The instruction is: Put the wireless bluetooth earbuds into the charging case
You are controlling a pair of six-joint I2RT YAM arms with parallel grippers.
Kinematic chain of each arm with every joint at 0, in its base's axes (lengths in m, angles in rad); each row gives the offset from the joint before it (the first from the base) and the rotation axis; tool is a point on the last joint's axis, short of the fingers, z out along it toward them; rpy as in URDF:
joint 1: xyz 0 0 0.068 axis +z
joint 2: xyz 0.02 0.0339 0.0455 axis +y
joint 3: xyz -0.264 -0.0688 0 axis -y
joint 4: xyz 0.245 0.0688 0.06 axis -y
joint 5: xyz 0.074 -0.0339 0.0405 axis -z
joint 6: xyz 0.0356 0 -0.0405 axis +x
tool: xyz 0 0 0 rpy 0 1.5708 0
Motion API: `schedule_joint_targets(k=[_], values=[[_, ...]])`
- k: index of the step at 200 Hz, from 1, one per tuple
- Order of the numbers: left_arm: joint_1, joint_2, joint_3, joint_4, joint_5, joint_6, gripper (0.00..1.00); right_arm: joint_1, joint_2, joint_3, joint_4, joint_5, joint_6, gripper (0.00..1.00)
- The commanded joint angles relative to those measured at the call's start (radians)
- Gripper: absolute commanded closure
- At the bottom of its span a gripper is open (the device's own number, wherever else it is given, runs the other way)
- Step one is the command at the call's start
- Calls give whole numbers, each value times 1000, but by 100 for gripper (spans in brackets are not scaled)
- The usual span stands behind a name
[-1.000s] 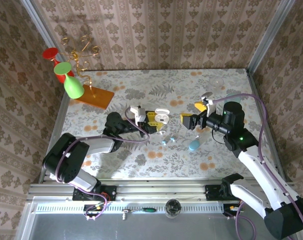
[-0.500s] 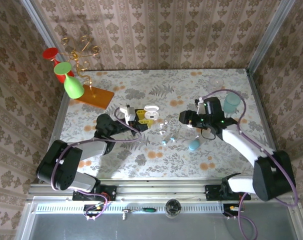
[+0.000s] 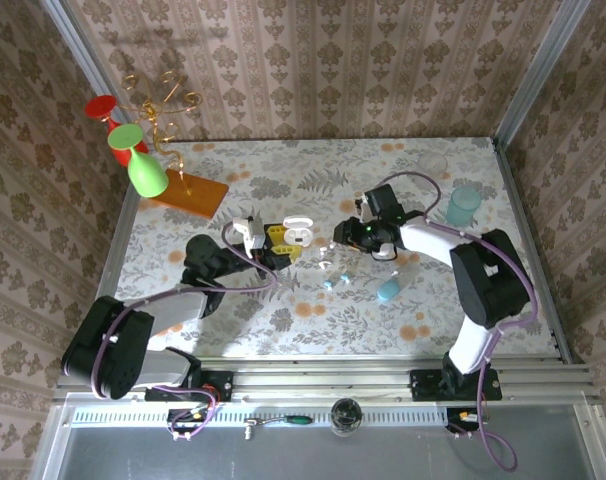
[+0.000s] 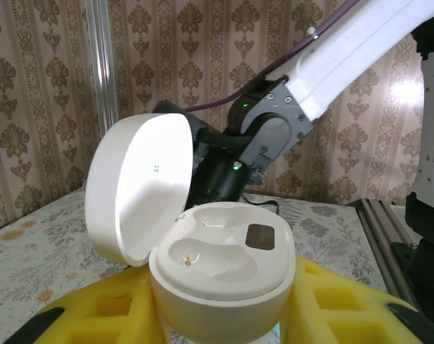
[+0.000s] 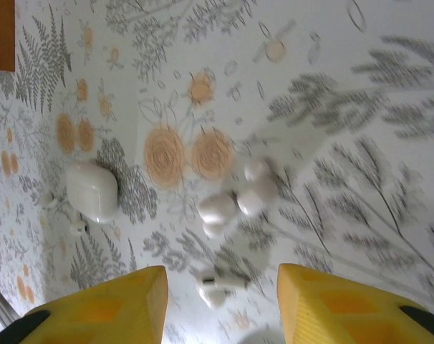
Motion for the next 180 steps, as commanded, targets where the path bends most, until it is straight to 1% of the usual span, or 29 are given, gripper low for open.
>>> schedule_joint_targets(k=[1, 38, 73, 107, 136, 180], values=[[8, -21, -11, -6, 6, 20, 63, 4, 77, 83, -38, 5, -28, 54], [4, -27, -18, -6, -2, 18, 63, 2, 203, 204, -77, 8, -64, 54], [3, -48, -31, -19, -17, 25, 63, 1, 287, 270, -122, -9, -95, 54], [3, -81, -41, -67, -34, 48, 63, 0, 276, 237, -118, -23, -98, 54], [3, -93, -40, -92, -38, 64, 63, 4, 235, 182, -85, -65, -88, 56], [5, -52, -43, -74, -48, 71, 63, 11, 192, 118, -30, -129, -103, 57]])
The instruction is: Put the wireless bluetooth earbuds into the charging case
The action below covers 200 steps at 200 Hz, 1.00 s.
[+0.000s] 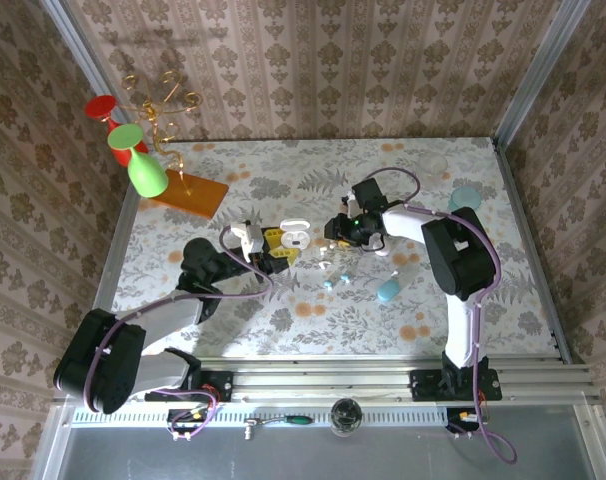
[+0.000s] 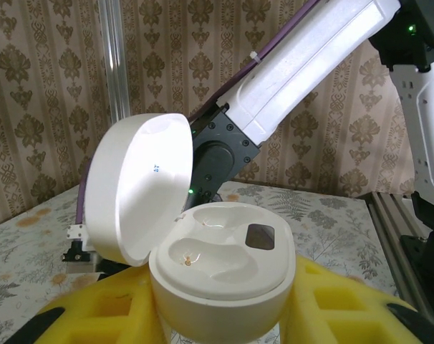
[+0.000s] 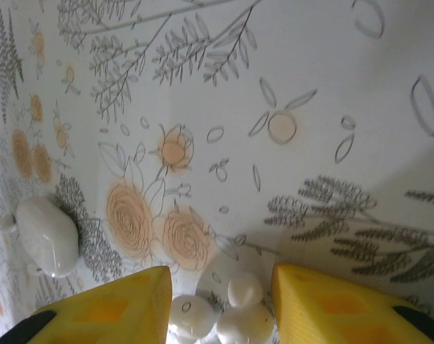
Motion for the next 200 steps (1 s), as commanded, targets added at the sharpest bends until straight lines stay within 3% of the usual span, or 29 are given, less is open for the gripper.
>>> schedule_joint_targets(k=[1, 71, 115, 200], values=[[5, 24, -11, 23, -10, 24, 63, 13, -39, -42, -17, -67, -21, 57], [14, 112, -30, 153, -39, -29, 64, 36, -101, -83, -28, -105, -65, 58], [19, 105, -32, 153, -58, -24, 64, 38, -168, -80, -86, 25, -146, 52], [26, 22, -76, 116, -96, -12, 64, 70, 61, 218, -293, 40, -289, 51]])
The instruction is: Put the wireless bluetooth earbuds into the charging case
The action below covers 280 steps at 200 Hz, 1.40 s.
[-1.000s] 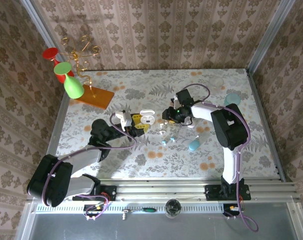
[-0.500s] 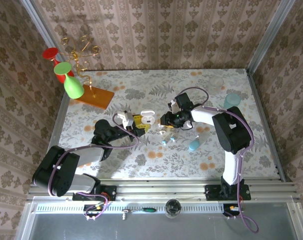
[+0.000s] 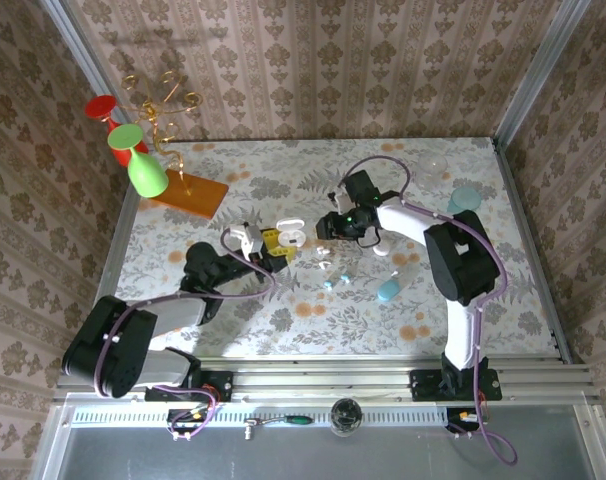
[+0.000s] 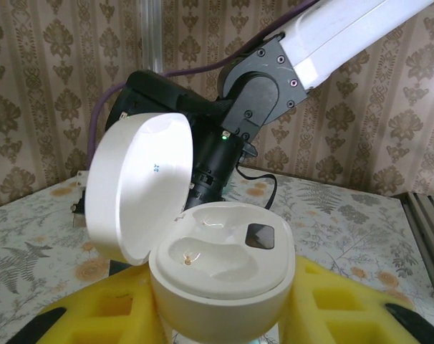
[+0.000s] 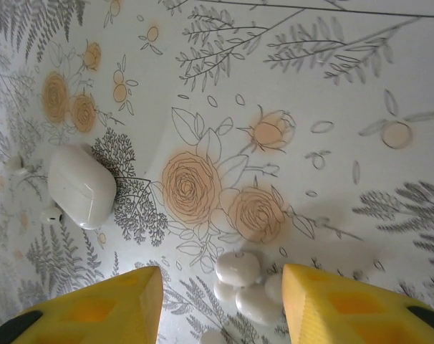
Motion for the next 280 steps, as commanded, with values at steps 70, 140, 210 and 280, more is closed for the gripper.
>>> schedule_joint_targets(k=[70, 140, 210, 280], values=[[6, -135, -13, -113, -14, 44, 64, 23, 113, 92, -177, -46, -104, 52], [7, -114, -1, -97, -4, 42, 64, 23, 7, -45, -123, -30, -69, 54], [105, -108, -68, -12, -57, 23, 64, 78, -102, -69, -90, 347, -13, 51], [363, -234, -68, -119, -55, 33, 64, 258, -70, 17, -202, 789, -27, 57]])
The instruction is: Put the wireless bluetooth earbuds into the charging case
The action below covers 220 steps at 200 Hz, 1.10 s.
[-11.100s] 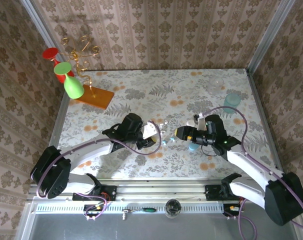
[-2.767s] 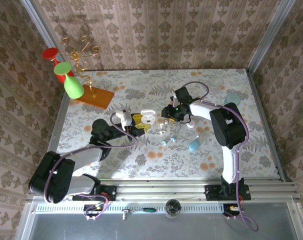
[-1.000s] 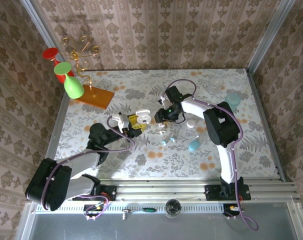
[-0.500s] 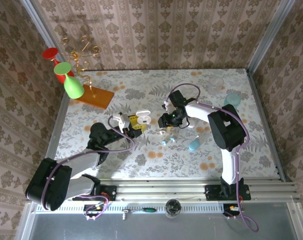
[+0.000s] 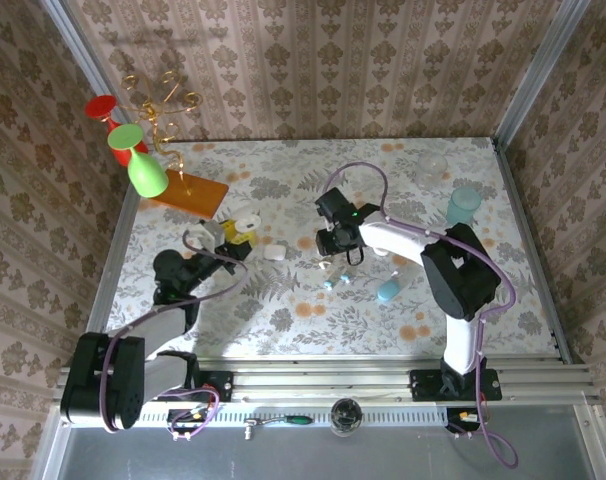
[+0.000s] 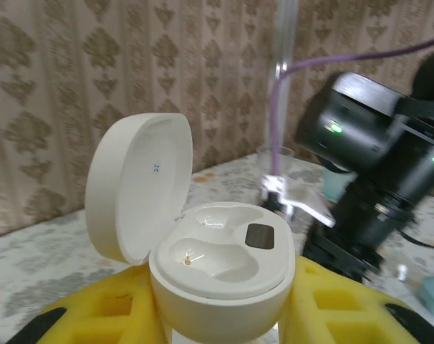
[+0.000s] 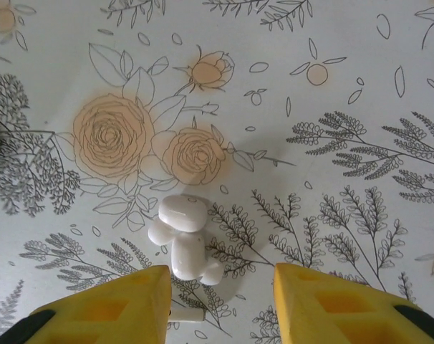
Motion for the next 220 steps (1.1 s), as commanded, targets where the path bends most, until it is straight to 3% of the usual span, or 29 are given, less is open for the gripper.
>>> schedule_joint_targets(k=[1, 31, 100, 176, 220], values=[[56, -51, 19, -36, 8, 9, 64, 53, 36, 78, -94, 230, -8, 57], [72, -66, 33, -50, -4, 10, 65, 93, 104, 152, -164, 306, -16, 58], [72, -59, 33, -34, 14, -3, 65, 118, 213, 244, -227, 295, -40, 61], [71, -59, 39, -45, 24, 1, 65, 115, 248, 273, -265, 281, -56, 76], [65, -60, 38, -54, 25, 12, 65, 109, 221, 266, -277, 250, -63, 68]])
